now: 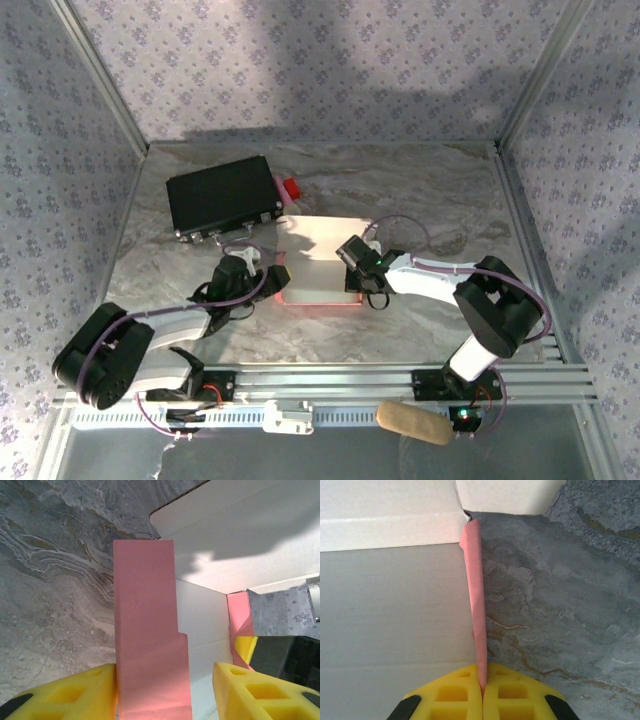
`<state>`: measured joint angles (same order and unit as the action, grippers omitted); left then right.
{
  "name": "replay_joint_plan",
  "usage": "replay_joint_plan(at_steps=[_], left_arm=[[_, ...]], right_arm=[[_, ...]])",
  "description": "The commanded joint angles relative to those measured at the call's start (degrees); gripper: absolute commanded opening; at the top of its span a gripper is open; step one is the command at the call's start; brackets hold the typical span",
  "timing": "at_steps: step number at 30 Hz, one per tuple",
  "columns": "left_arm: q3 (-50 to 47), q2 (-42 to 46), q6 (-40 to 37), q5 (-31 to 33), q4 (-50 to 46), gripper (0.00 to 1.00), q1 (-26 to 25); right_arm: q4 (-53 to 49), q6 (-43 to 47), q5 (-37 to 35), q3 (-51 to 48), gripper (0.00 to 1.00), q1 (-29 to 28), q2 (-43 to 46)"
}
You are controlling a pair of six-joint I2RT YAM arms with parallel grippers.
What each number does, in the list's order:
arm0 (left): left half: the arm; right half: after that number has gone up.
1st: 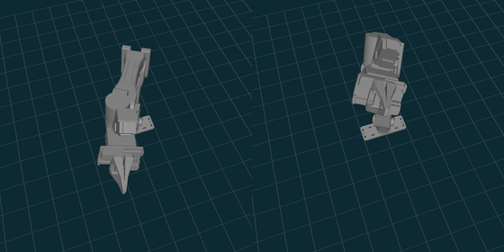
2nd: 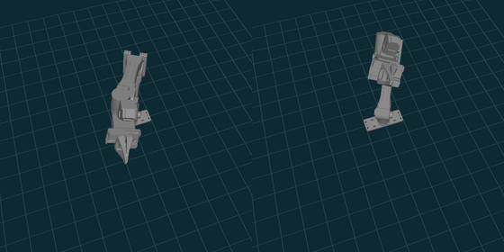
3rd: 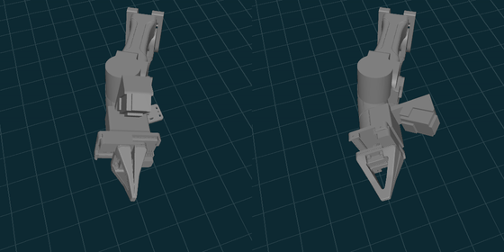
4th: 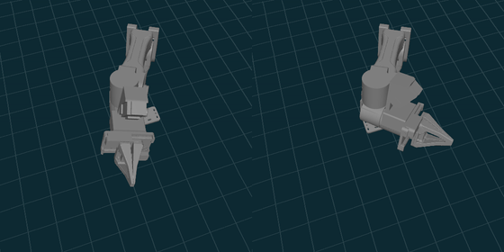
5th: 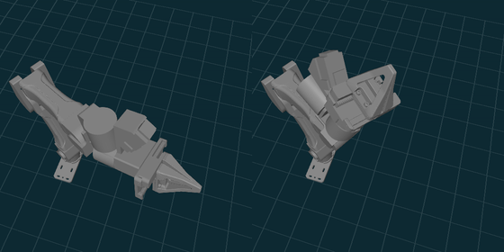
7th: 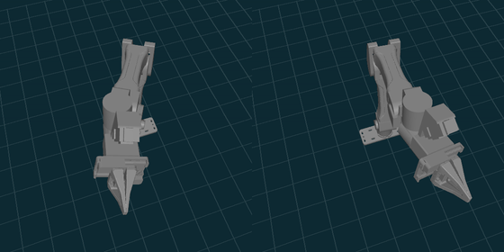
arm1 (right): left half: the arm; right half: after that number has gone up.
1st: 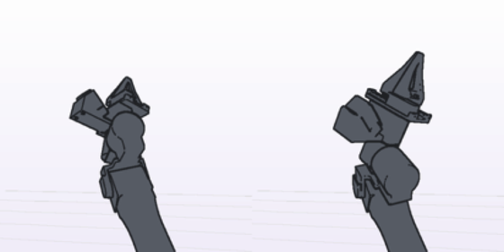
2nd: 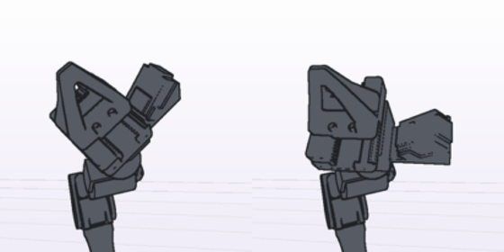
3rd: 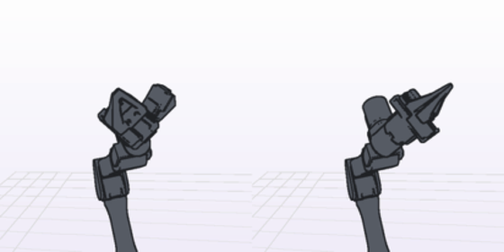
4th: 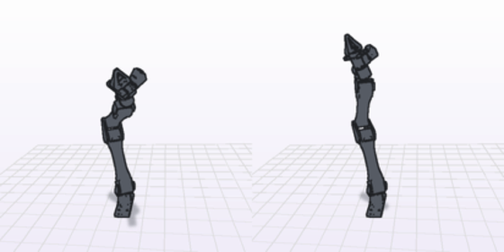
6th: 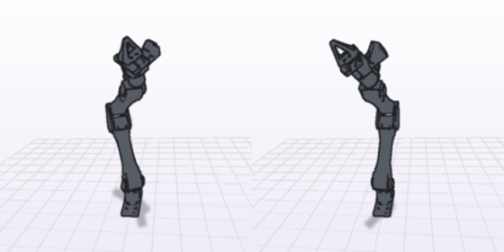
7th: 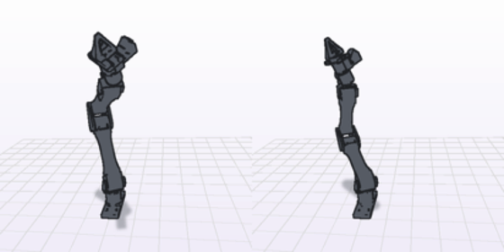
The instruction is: Fold the paper box
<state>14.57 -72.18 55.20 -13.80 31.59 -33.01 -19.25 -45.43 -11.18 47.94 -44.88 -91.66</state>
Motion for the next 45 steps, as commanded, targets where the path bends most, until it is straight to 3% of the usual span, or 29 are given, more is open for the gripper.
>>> replay_joint_plan(at_steps=[1,11,19,25,27,30,35,37,40,45], left_arm=[[1.5,-0.6,-0.1,0.3,-0.7,0.50,-0.4],[1.0,-0.4,0.0,2.7,-0.3,0.44,-1.3],[-1.3,9.7,-0.4,6.9,-4.1,0.55,-1.3],[-2.7,9.2,1.8,4.6,-2.7,0.56,1.0],[-2.3,9.6,2.6,5.6,-7.9,0.51,1.9],[-3.0,13.8,3.8,9.3,-18.2,0.34,4.4],[-4.0,16.4,2.8,6.6,-19.2,0.24,8.0],[-3.4,14.6,2.1,4.8,-17.4,0.22,8.2],[-3.1,11.6,2.0,1.3,-12.9,0.24,8.2],[-2.1,10.2,2.4,-2.2,-7.9,0.39,8.2]], right_arm=[[-0.8,0.9,0.6,0.6,0.00,0.1,-0.4],[-0.9,0.9,0.6,0.7,0.00,0.0,-0.9],[-1.0,1.1,0.6,0.9,0.00,-0.1,-1.3],[-1.0,1.2,1.0,1.4,0.00,-0.3,-1.5],[-1.2,1.2,1.0,1.6,0.00,-0.2,-1.6],[-1.4,1.5,0.9,1.6,0.00,-0.2,-1.7],[-0.8,1.9,1.8,0.7,0.00,1.2,-2.1],[1.2,3.2,4.3,-1.3,0.00,3.4,-1.3],[9.3,8.2,16.6,-6.6,0.00,9.2,3.4],[10.0,9.0,29.1,-8.4,0.00,15.7,11.1]])
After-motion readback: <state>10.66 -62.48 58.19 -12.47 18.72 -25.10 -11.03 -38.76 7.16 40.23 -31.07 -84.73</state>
